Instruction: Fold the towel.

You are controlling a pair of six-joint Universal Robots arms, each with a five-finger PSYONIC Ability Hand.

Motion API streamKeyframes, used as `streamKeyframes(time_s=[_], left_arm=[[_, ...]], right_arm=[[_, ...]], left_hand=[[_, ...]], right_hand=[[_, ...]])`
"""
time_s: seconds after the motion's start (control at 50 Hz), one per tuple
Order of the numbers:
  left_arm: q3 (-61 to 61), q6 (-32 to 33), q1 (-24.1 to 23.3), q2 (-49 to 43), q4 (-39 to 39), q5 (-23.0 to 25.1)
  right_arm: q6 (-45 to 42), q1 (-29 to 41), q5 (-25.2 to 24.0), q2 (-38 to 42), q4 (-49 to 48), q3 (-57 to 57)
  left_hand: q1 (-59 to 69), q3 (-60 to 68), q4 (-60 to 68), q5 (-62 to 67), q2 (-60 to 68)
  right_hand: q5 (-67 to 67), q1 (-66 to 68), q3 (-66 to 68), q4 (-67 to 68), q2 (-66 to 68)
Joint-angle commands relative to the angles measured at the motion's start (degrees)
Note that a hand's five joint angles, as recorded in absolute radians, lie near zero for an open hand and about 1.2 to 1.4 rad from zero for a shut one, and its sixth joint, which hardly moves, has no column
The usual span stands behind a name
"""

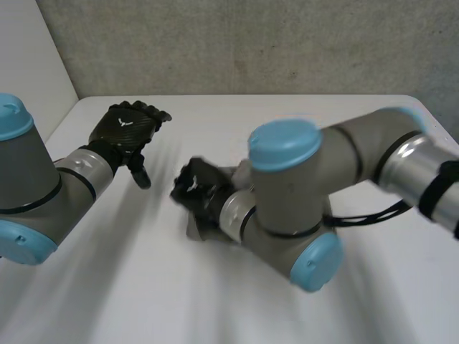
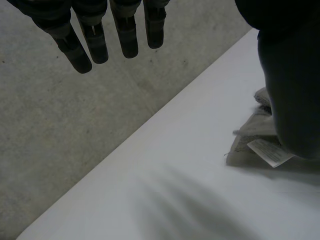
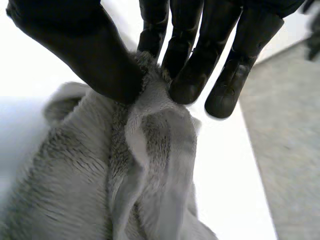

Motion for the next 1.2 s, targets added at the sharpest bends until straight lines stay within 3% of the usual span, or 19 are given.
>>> streamKeyframes(time_s=[0.02, 0.1, 0.2, 0.3, 0.4, 0.56, 0.78, 1.0, 1.12, 1.2], left_arm=[[0.0, -0.15, -1.23, -0.2, 0.0, -0.01], [0.27, -0.24, -2.12, -0.29, 0.09, -0.01], [0.62, -0.5, -4.14, -0.29, 0.09, -0.18], [1.41, -2.52, -9.13, -0.29, 0.09, -0.36], [1.5, -4.72, -13.09, -0.73, 0.09, -0.27], [5.18, -4.63, -19.95, -6.78, 0.0, -0.53], [16.68, -4.37, -23.29, -19.17, -0.44, -4.39], [27.33, -4.28, -23.65, -28.32, -2.72, -8.62], [28.83, -4.28, -23.21, -30.09, -3.95, -9.24], [29.36, -4.2, -22.33, -30.79, -3.78, -12.91]], right_arm=[[0.28, 0.15, -1.97, -0.04, 0.22, 3.6], [1.43, -0.91, -1.61, -2.42, 0.49, 5.89], [8.54, -7.5, -3.37, -10.94, -0.3, 13.28], [16.88, -16.44, -8.46, -21.29, -3.64, 24.76], [17.25, -22.16, -9.35, -26.49, -5.05, 33.38], [16.98, -26.21, -9.09, -27.99, -9.7, 42.36], [16.98, -28.24, -8.56, -27.9, -15.42, 47.46], [16.89, -30.79, -8.56, -27.82, -15.69, 48.17], [16.89, -31.49, -8.56, -27.47, -15.77, 48.26], [16.89, -31.49, -8.56, -27.11, -15.77, 48.17]], left_hand=[[-4.8, -3.09, -4.33, -12.18, -4.13], [-4.8, -3.09, -4.33, -12.18, -4.13], [-4.63, -2.92, -4.16, -12.01, -3.96], [-4.47, -2.75, -3.99, -11.84, -3.8], [-4.46, -2.75, -3.99, -11.84, -3.8], [-3.96, -2.25, -3.49, -11.34, -3.29], [-3.62, -1.91, -3.15, -11.0, -2.95], [-3.12, -1.4, -2.65, -10.49, -2.45], [-2.95, -1.24, -2.48, -10.33, -2.28], [-2.61, -0.9, -2.14, -9.99, -1.95]], right_hand=[[-66.35, -66.06, -67.12, -66.61, -65.11], [-66.35, -66.06, -67.12, -66.61, -65.11], [-66.35, -66.06, -67.12, -66.61, -65.11], [-66.35, -66.06, -67.12, -66.61, -65.11], [-66.35, -66.06, -67.12, -66.61, -65.11], [-66.35, -66.06, -67.12, -66.61, -65.11], [-65.44, -65.14, -66.21, -65.7, -64.2], [-53.66, -53.37, -54.43, -53.93, -52.43], [-53.48, -53.19, -54.25, -53.75, -52.24], [-47.61, -47.32, -48.38, -47.88, -46.37]])
